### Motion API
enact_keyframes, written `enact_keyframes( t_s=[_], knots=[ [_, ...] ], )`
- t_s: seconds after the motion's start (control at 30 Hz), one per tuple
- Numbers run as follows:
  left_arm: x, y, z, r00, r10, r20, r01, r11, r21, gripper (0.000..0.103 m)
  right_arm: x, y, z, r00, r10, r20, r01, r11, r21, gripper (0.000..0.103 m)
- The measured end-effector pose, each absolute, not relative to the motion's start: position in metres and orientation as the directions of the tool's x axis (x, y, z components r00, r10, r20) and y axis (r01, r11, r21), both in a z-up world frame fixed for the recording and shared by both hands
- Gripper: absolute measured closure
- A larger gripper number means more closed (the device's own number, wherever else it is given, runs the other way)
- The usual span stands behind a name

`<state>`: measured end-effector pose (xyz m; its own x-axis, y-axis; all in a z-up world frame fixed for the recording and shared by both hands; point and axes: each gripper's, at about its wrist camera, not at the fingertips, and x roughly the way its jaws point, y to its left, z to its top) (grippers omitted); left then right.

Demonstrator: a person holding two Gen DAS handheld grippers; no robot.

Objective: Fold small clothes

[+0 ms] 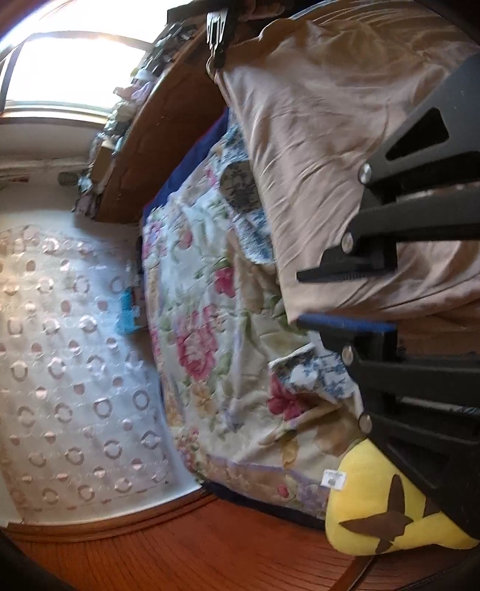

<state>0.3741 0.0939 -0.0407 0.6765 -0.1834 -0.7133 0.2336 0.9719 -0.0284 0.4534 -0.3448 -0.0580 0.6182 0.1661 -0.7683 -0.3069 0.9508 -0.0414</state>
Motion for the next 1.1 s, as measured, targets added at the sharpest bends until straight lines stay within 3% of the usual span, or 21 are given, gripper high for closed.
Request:
enact_keyframes(
  t_s=[0.1,0.2,0.27,0.3,0.67,0.77,1.1],
  knots=[
    [0.363,0.093,-0.044,0.652,-0.206,-0.730,0.260,0.965,-0.040,0.069,0.454,-0.348,-0.070,0.601,0.166,-0.782,-0.292,0.956,-0.021,0.090],
    [0.344,0.094,-0.046,0.633,-0.208,-0.745,0.262,0.964,-0.047,0.066,0.448,-0.350,-0.073,0.604,0.152,-0.782,-0.270,0.963,-0.021,0.080],
    [0.328,0.094,-0.047,0.627,-0.226,-0.746,0.269,0.961,-0.065,0.064,0.442,-0.350,-0.070,0.609,0.157,-0.778,-0.269,0.963,-0.016,0.063],
    [0.322,0.094,-0.049,0.625,-0.225,-0.747,0.265,0.962,-0.067,0.064,0.433,-0.352,-0.066,0.619,0.164,-0.768,-0.270,0.963,-0.012,0.062],
    [0.270,0.101,-0.073,0.585,-0.183,-0.790,0.176,0.980,-0.097,0.063,0.338,-0.360,-0.035,0.598,0.225,-0.769,-0.307,0.951,0.040,0.054],
    [0.263,0.102,-0.077,0.578,-0.181,-0.796,0.165,0.981,-0.103,0.063,0.319,-0.364,-0.044,0.568,0.222,-0.792,-0.297,0.953,0.055,0.050],
    [0.247,0.089,-0.074,0.564,-0.219,-0.796,0.190,0.973,-0.133,0.063,0.305,-0.367,-0.080,0.515,0.238,-0.824,-0.243,0.962,0.125,0.050]
  ],
)
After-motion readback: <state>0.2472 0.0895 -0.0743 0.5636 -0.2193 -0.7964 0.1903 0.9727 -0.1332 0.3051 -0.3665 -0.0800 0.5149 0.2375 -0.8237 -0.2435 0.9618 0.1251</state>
